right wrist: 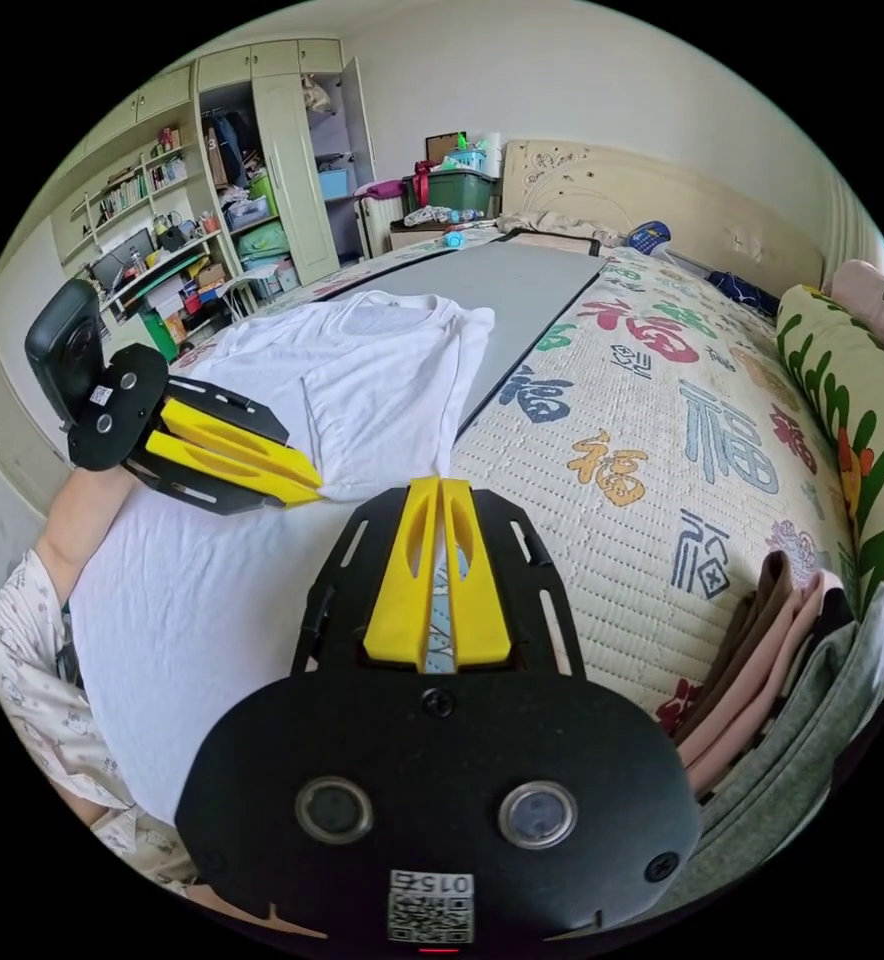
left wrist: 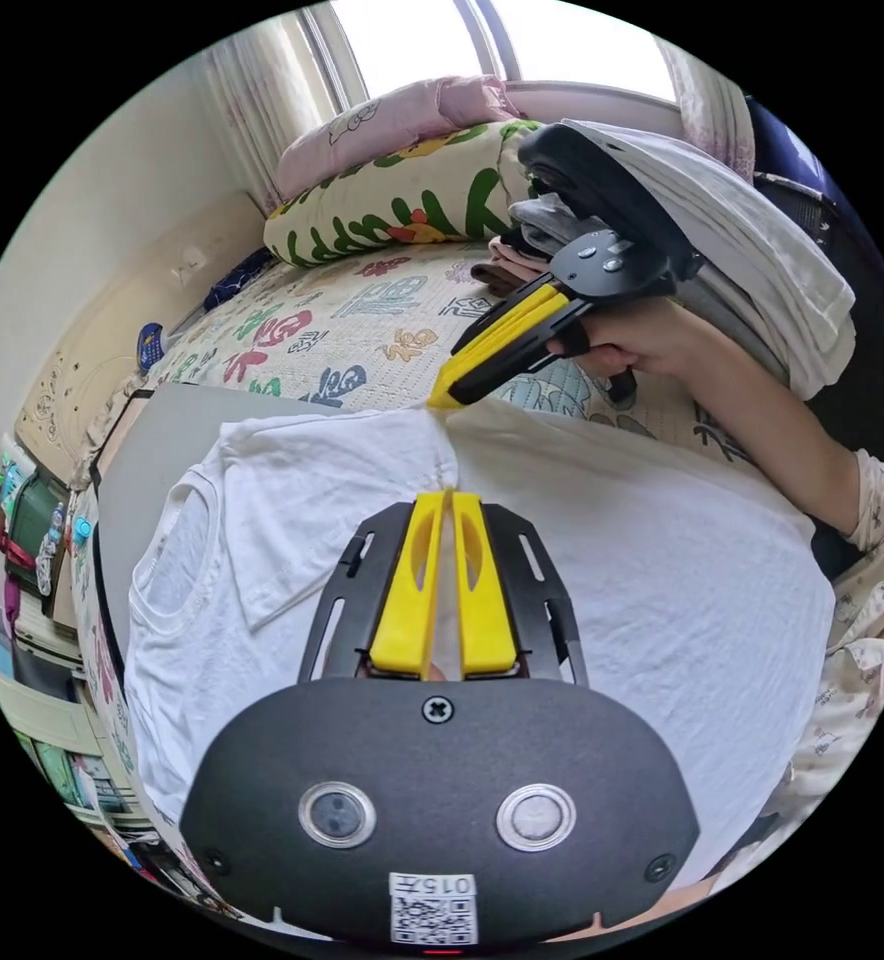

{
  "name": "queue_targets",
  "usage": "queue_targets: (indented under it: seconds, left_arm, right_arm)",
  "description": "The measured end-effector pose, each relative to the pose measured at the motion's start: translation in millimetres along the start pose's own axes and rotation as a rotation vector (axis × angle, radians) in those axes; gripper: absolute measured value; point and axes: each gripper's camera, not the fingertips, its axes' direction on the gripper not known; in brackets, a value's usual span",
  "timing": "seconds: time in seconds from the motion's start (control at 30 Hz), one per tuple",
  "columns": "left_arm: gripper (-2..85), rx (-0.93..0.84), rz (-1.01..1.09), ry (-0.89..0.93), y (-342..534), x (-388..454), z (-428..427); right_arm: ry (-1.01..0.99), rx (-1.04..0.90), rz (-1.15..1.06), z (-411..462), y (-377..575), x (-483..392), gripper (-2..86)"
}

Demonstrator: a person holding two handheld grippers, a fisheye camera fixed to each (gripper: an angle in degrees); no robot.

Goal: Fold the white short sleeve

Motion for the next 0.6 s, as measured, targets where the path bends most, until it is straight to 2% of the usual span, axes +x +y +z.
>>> queue_targets:
  seconds: [0.1, 0.17, 0.23, 0.3, 0.37, 0.43, 0.6]
  left_arm:
    - [4.6, 0.012, -0.034, 0.055, 9, -9, -9]
    - [7.7, 0.086, -0.116, 0.097, 24, -32, -34]
    - [8.5, 0.163, -0.246, 0.054, 44, -59, -56]
    - [8.6, 0.2, -0.397, -0.016, 70, -87, -70]
    - [8.6, 0.154, -0.518, -0.097, 101, -114, -69]
    - [8.7, 0.095, -0.563, -0.094, 118, -128, -59]
    - [8.5, -0.007, -0.601, -0.047, 141, -140, -35]
  right_arm:
    - [0.022, 0.013, 0.015, -1, 5, 2, 2.7]
    - [0.106, 0.047, 0.054, -15, 11, 5, 7.3]
    - [0.1, 0.13, 0.024, -30, 16, -4, 8.1]
    - [0.011, 0.187, -0.079, -38, 20, -21, 8.2]
    - [-0.084, 0.149, -0.222, -29, 20, -45, 8.5]
    - [-0.116, 0.098, -0.293, -15, 20, -58, 9.7]
    - [-0.036, -0.03, -0.336, 25, 18, -70, 8.7]
